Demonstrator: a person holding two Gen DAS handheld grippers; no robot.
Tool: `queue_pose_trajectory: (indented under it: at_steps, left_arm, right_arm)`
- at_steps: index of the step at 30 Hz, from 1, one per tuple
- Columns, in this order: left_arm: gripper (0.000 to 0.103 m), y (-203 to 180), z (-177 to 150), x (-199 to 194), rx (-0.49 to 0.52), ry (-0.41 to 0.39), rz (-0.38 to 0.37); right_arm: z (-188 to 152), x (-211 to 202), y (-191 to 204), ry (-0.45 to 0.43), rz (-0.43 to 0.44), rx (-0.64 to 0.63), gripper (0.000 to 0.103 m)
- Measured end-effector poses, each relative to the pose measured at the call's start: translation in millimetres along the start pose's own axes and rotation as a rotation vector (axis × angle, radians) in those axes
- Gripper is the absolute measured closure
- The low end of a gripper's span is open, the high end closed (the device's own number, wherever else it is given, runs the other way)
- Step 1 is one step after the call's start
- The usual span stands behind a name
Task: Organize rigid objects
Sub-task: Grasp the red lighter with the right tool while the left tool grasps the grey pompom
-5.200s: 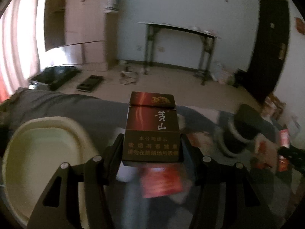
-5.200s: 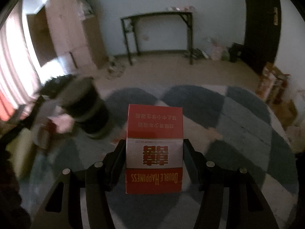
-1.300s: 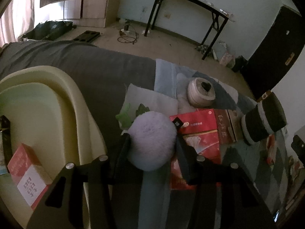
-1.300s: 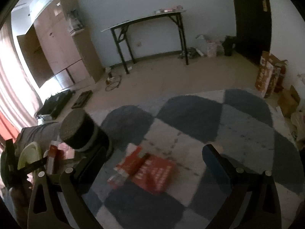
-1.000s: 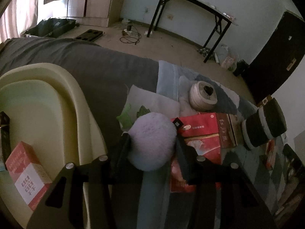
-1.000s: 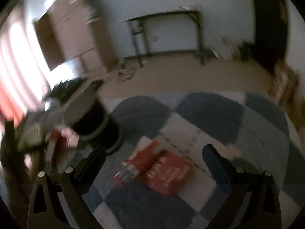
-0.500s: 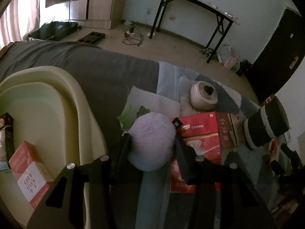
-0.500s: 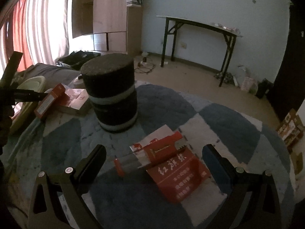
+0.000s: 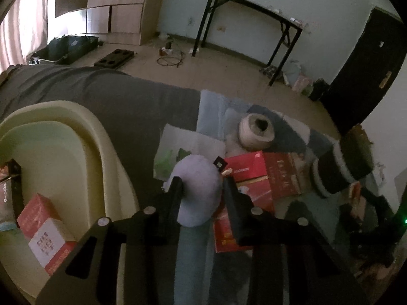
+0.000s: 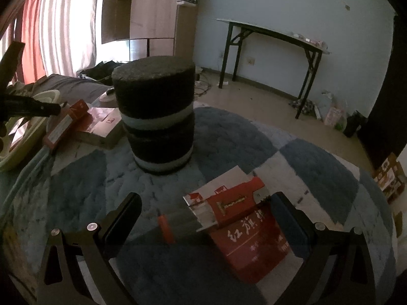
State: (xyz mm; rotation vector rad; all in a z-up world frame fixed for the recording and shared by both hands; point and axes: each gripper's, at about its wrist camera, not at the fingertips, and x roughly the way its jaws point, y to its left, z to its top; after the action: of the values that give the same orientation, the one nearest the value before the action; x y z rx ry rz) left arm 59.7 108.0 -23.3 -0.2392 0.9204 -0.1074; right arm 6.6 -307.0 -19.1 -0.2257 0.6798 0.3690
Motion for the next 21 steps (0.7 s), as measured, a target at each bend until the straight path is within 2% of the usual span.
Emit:
queue_pose_trajectory:
  at_steps: [5,9,12,15,16,17,21]
  left_arm:
    - [0.067,3.6,0.8,2.0,-0.006,0.002,0.003]
    - [0.053,4.9,0.8,9.3,-0.013,0.024,0.033]
    - [0.044,6.6,-0.4,10.3,-0.021,-0.004,0.053]
    - [0.045,11.9,-0.6,12.4,-0.047,-0.01,0.03]
    - [0.057,11.5,-0.7,12.5,-0.044,-0.006,0.029]
    - [0.062,10.2,-1.0,12.3,-0.032,0.001,0.021]
    - [0.063,2.7,-2.0,11.2,0.013,-0.01,0.054]
  right_arm:
    - [-0.4,0.1,-4.8,-0.01,0.011,0.032,0.0]
    - [-0.7,-1.6,-9.1,-0.015,0.016,0.049,0.0]
    - [-0.6,-0.1,-7.5,-0.011,0.008,0.045,0.0]
    - [-0.9,0.2,-6.3,-0.013,0.002,0.037,0.001]
    - [-0.8,-0.3,-6.3,-0.016,0.004,0.036,0.002]
    - [-1.3,-1.0,-6.4,-0.018,0.007,0.037,0.003]
    - [-1.8,-4.1,-4.8,-0.031,0.009,0.015,0.009]
